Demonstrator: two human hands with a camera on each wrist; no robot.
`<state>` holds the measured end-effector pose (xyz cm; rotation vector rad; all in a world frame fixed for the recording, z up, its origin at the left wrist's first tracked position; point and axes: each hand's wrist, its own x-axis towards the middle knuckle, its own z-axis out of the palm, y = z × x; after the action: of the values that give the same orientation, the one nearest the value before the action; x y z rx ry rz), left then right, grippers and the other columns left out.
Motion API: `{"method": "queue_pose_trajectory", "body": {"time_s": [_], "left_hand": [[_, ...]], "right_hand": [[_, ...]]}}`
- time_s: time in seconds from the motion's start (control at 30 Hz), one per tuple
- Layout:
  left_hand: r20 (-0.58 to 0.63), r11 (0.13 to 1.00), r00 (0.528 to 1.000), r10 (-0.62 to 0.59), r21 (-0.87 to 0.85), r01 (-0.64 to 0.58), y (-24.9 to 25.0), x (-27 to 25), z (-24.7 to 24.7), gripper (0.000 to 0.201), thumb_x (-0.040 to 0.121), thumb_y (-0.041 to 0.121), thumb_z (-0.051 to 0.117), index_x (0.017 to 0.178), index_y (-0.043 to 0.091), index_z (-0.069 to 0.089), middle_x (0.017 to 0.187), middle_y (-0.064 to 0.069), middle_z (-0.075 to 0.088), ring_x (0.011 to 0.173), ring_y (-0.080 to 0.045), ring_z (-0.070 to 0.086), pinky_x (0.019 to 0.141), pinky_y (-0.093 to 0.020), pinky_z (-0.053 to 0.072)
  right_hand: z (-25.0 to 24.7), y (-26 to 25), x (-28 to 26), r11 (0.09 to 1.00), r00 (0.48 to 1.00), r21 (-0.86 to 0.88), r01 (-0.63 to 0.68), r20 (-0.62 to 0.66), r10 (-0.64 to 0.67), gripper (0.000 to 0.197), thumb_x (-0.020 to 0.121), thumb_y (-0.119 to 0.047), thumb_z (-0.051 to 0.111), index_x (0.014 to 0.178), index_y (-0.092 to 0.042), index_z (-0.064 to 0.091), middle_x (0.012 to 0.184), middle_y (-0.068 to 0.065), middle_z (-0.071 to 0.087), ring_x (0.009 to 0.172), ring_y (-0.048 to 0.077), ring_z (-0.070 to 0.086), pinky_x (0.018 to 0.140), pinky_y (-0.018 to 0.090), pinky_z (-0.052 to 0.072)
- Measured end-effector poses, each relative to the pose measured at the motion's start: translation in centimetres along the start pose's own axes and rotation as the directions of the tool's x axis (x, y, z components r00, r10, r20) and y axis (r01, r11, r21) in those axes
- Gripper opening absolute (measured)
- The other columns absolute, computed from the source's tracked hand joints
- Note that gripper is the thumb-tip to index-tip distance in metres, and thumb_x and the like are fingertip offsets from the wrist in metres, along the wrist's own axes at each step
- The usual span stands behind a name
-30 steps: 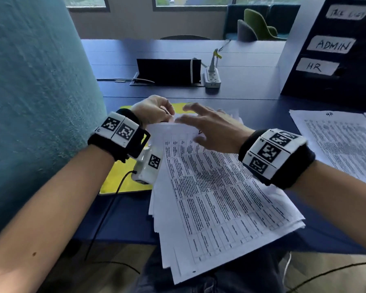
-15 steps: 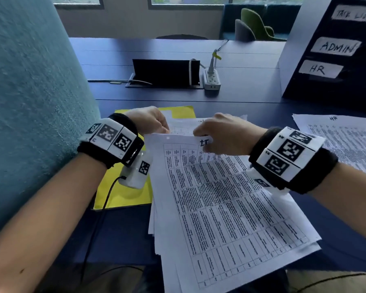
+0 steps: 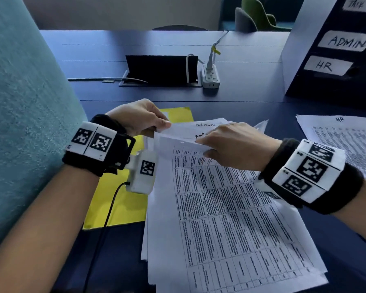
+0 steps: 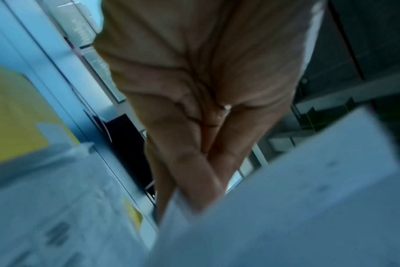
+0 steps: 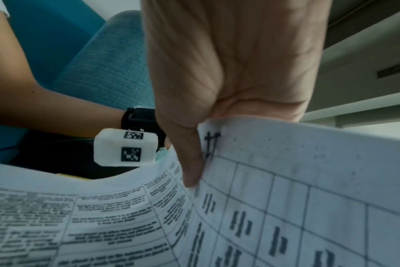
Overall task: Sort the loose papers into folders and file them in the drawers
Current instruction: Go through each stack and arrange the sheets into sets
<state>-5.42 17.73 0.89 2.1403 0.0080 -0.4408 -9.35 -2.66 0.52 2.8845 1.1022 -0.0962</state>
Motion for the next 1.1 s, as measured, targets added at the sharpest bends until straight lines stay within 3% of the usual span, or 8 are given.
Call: {"method": "queue_pose_trajectory", "body": {"time_s": [0.23, 0.37, 0.5, 0.63, 0.77, 0.87, 0.97, 1.1], "left_hand": [[0.052, 0.983, 0.995, -0.084, -0.157, 0.091, 1.1, 0.7, 0.2, 0.017, 0.086, 0.001, 0.056, 0.07, -0.003, 0.06, 0.058, -0.008, 0.059, 0.039, -0.008, 0.054, 0.043, -0.015, 0.05], [0.082, 0.986, 0.992, -0.097, -0.126, 0.107, 0.9, 1.3, 0.4, 0.021, 0.086, 0.001, 0.057, 0.066, -0.002, 0.059, 0.046, 0.0, 0.058, 0.036, -0.007, 0.051, 0.04, -0.013, 0.045], [0.15, 0.988, 0.987, -0.066, -0.127, 0.086, 1.3, 1.2, 0.3, 0.012, 0.086, 0.002, 0.055, 0.08, -0.006, 0.061, 0.055, -0.004, 0.057, 0.041, -0.007, 0.053, 0.042, -0.014, 0.045], [0.197, 0.987, 0.979, -0.042, -0.146, 0.072, 1.3, 0.9, 0.2, 0.01, 0.08, 0.003, 0.062, 0.074, -0.005, 0.062, 0.055, -0.001, 0.062, 0.045, -0.008, 0.057, 0.045, -0.014, 0.047], [0.179, 0.984, 0.983, -0.051, -0.161, 0.08, 1.1, 0.9, 0.5, 0.015, 0.082, 0.004, 0.056, 0.069, -0.003, 0.057, 0.048, 0.0, 0.057, 0.039, -0.007, 0.053, 0.041, -0.013, 0.043], [0.213, 0.979, 0.976, -0.032, -0.189, 0.073, 1.3, 0.5, 0.4, 0.017, 0.062, 0.004, 0.07, 0.07, -0.004, 0.058, 0.053, -0.004, 0.058, 0.041, -0.009, 0.054, 0.042, -0.015, 0.046], [0.264, 0.97, 0.964, 0.004, -0.234, 0.06, 1.3, 0.0, 0.2, 0.005, 0.062, 0.003, 0.069, 0.066, 0.002, 0.072, 0.059, -0.004, 0.066, 0.047, -0.01, 0.061, 0.046, -0.017, 0.049], [0.264, 0.951, 0.964, 0.016, -0.302, 0.067, 1.2, -0.2, 0.2, 0.026, 0.068, 0.011, 0.057, 0.087, 0.003, 0.073, 0.075, -0.008, 0.07, 0.058, -0.012, 0.066, 0.054, -0.019, 0.054]], "right_hand": [[0.7, 1.5, 0.9, 1.0, 0.999, 0.007, 0.028, 0.024, -0.029, 0.016, 0.093, -0.023, 0.047, 0.108, -0.022, 0.055, 0.103, -0.009, 0.05, 0.098, 0.019, 0.055, 0.068, 0.03, 0.038], [1.1, 1.8, 1.3, 0.996, 0.999, 0.073, 0.041, -0.009, -0.041, 0.042, 0.092, -0.028, 0.052, 0.133, -0.024, 0.041, 0.126, -0.002, 0.046, 0.106, 0.023, 0.053, 0.078, 0.035, 0.045], [1.6, 2.0, 1.7, 0.985, 0.993, 0.154, 0.081, -0.102, -0.065, 0.068, 0.087, -0.025, 0.062, 0.144, -0.022, 0.027, 0.135, 0.003, 0.04, 0.111, 0.023, 0.047, 0.084, 0.037, 0.043], [2.1, 1.9, 1.8, 0.966, 0.962, 0.187, 0.177, -0.239, -0.13, 0.064, 0.079, -0.016, 0.07, 0.137, -0.015, 0.043, 0.131, 0.01, 0.046, 0.113, 0.029, 0.05, 0.086, 0.045, 0.048], [2.4, 1.6, 1.9, 0.962, 0.915, 0.133, 0.237, -0.364, -0.175, 0.043, 0.072, -0.009, 0.069, 0.114, -0.006, 0.058, 0.119, 0.015, 0.055, 0.104, 0.033, 0.053, 0.076, 0.051, 0.051], [2.3, 1.2, 2.0, 0.95, 0.916, 0.218, 0.221, -0.381, -0.126, 0.05, 0.074, -0.008, 0.069, 0.122, -0.007, 0.055, 0.117, 0.012, 0.056, 0.105, 0.029, 0.052, 0.079, 0.049, 0.049], [2.4, 1.3, 2.0, 0.932, 0.917, 0.293, 0.214, -0.389, -0.088, 0.053, 0.075, -0.009, 0.07, 0.126, -0.01, 0.054, 0.114, 0.012, 0.056, 0.104, 0.027, 0.054, 0.08, 0.049, 0.049], [2.2, 1.5, 1.8, 0.898, 0.902, 0.377, 0.227, -0.429, -0.048, 0.041, 0.071, -0.009, 0.069, 0.111, -0.009, 0.06, 0.111, 0.009, 0.052, 0.102, 0.028, 0.051, 0.081, 0.051, 0.046]]}}
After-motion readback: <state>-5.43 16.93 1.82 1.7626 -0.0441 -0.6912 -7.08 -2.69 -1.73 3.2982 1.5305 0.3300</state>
